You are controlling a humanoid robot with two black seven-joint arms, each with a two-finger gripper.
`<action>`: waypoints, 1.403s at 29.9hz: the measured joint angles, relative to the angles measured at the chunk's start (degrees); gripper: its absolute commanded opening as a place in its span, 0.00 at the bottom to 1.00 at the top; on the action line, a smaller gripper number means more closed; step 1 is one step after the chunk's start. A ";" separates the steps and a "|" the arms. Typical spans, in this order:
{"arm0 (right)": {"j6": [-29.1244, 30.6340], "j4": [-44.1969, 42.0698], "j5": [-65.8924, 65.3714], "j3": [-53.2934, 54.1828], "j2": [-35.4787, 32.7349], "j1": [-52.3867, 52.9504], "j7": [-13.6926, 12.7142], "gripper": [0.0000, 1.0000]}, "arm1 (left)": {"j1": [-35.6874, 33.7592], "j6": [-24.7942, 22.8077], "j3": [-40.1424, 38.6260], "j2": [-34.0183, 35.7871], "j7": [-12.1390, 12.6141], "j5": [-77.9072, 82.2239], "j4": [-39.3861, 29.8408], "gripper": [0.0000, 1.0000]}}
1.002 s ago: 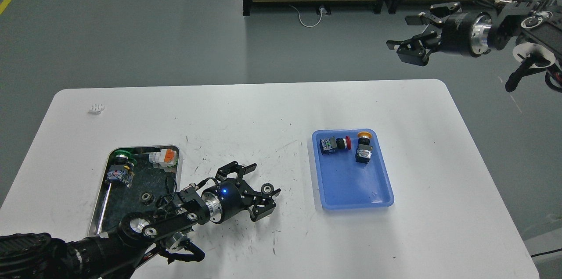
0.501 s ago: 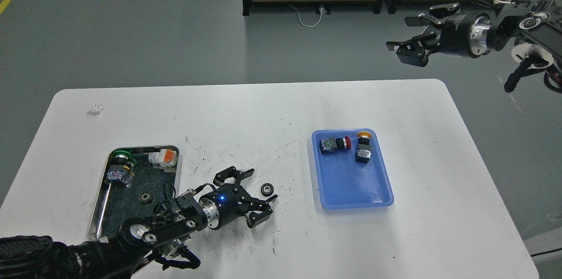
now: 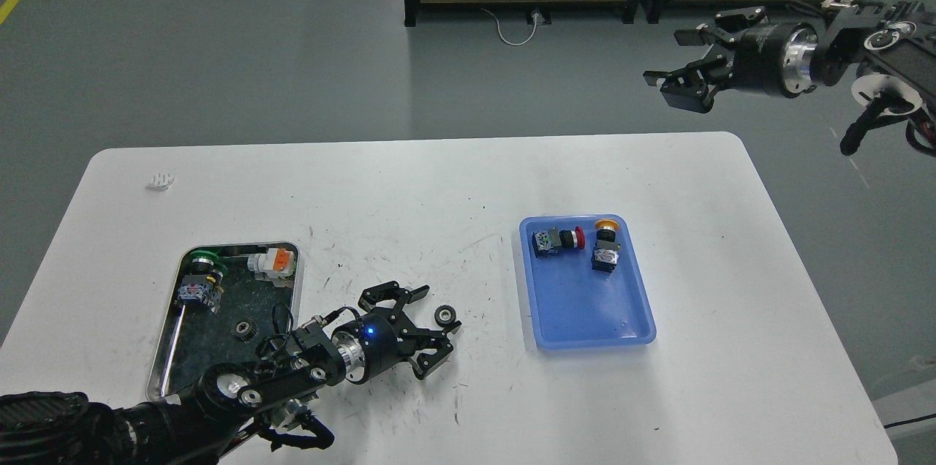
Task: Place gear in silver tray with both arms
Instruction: 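Lift the gear and move it over the silver tray with the left gripper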
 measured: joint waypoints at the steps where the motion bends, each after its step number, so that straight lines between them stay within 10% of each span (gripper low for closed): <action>1: 0.00 0.00 -0.02 -0.02 -0.02 -0.02 0.00 0.74 | 0.00 -0.13 -0.01 0.00 0.05 -0.04 -0.01 0.68; 18: 0.00 0.00 -0.30 -0.12 -0.27 -0.21 0.00 0.74 | -0.02 -2.14 -0.42 0.00 0.64 -0.10 -0.32 0.07; 31: 0.00 -0.17 -0.83 -0.02 -0.37 -1.00 0.05 0.74 | -5.45 -5.49 -3.62 0.82 0.79 -0.24 -0.52 0.08; 42: 0.00 -0.20 -0.86 0.40 -0.50 -2.13 0.27 0.74 | -11.61 -14.29 -5.74 16.18 3.38 -0.43 -5.20 0.08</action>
